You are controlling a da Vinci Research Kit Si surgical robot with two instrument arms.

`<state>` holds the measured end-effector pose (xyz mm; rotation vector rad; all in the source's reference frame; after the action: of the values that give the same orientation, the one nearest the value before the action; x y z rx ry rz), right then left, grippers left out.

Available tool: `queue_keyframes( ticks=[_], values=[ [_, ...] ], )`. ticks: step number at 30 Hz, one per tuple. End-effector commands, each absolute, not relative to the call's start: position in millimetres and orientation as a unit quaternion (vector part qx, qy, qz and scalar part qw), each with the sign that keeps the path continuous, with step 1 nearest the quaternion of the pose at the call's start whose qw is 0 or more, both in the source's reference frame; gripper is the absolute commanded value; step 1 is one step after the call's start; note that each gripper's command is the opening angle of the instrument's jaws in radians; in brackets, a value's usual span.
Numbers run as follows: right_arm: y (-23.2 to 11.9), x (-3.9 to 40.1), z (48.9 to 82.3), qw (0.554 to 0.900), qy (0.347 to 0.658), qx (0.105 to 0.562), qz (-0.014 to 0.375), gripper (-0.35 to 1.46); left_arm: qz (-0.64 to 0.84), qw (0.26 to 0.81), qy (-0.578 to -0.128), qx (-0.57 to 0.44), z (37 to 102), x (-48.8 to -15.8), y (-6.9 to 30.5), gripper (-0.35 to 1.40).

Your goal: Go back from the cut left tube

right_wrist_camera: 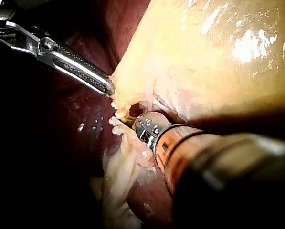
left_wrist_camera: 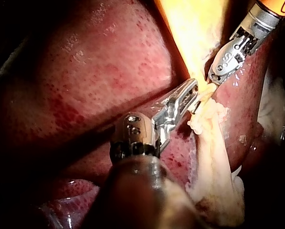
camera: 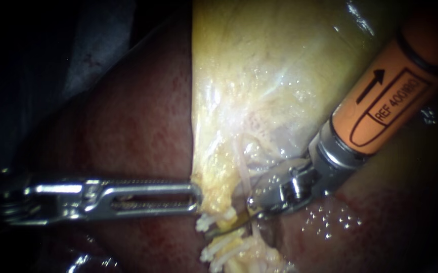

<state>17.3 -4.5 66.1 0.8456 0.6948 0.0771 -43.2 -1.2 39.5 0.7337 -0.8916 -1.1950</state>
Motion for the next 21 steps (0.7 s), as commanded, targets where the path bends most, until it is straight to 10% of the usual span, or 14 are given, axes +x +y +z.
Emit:
queue_keyframes(
  ticks=[1, 7, 21],
  values=[
    [-4.5, 17.4, 66.1, 0.853, 0.331, 0.402, 0.037, 0.26, -0.531, 0.674, -0.396, 0.326, 39.5, -43.2, -1.2, -0.35],
    [-4.6, 17.4, 66.1, 0.855, 0.334, 0.394, 0.038, 0.57, -0.531, 0.674, -0.396, 0.326, 39.5, -43.1, -1.2, -0.35],
    [-4.4, 17.4, 66.0, 0.856, 0.336, 0.391, 0.038, 0.66, -0.531, 0.674, -0.396, 0.326, 39.5, -43.1, -1.2, -0.35]
  ],
)
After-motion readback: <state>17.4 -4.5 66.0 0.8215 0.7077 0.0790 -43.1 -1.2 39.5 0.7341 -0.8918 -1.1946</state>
